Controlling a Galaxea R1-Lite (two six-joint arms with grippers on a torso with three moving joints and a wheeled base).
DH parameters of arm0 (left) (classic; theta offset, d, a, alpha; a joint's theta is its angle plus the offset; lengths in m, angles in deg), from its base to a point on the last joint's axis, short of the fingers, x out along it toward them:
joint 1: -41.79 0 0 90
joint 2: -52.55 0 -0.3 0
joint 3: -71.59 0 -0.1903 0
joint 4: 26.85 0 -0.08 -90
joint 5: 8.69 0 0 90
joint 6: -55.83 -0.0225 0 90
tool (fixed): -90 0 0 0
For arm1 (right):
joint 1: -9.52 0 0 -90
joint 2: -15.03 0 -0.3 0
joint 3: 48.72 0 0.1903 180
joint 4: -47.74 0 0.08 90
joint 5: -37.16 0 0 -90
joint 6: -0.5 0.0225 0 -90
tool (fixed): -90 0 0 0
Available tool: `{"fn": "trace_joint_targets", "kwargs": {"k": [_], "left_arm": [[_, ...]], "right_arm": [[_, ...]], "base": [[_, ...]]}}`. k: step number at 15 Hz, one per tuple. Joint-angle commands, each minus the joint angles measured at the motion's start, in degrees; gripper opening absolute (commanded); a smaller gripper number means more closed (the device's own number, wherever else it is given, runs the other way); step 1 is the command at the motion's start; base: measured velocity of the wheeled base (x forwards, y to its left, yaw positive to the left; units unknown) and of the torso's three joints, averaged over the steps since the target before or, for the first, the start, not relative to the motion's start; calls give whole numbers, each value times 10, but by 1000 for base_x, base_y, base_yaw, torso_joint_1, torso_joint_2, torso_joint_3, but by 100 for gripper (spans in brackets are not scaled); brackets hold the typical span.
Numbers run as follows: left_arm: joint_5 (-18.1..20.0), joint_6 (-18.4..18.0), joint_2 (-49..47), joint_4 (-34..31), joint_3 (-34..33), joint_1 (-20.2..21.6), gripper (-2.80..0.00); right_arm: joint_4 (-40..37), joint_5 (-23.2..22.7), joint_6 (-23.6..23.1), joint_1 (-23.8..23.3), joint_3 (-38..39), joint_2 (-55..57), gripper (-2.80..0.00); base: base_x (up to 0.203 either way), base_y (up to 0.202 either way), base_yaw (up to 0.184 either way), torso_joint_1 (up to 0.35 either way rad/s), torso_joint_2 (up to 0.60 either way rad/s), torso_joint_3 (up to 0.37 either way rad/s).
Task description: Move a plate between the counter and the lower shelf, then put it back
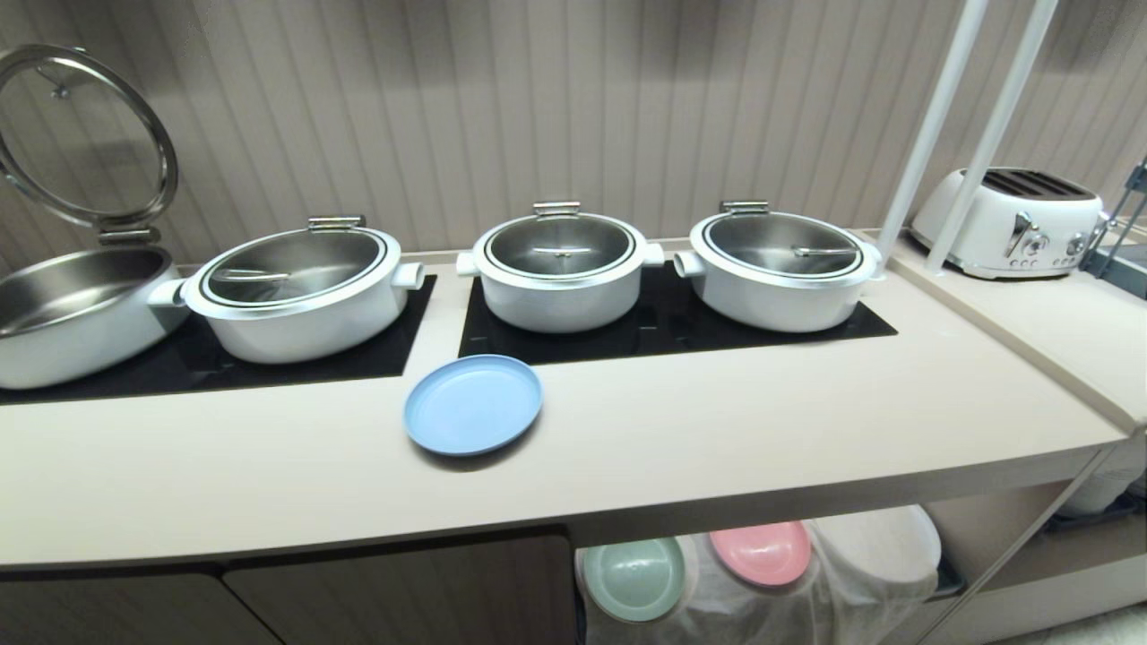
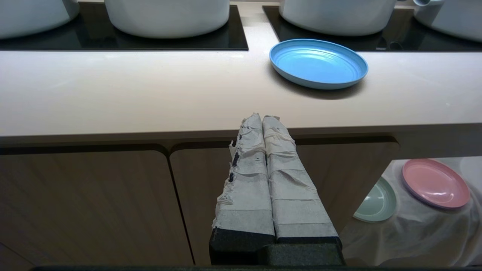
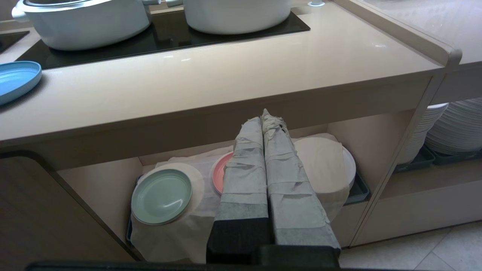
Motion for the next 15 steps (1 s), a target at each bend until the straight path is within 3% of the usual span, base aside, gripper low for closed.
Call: {"fn": "trace_joint_targets", "kwargs": {"k": [1, 15], "left_arm": [[0, 0, 0, 0, 0, 0, -280], [0, 0, 0, 0, 0, 0, -280]], "right_arm": [[0, 0, 0, 0, 0, 0, -280], [0, 0, 0, 0, 0, 0, -280]], "base": [[0, 0, 0, 0, 0, 0], [0, 0, 0, 0, 0, 0]]}}
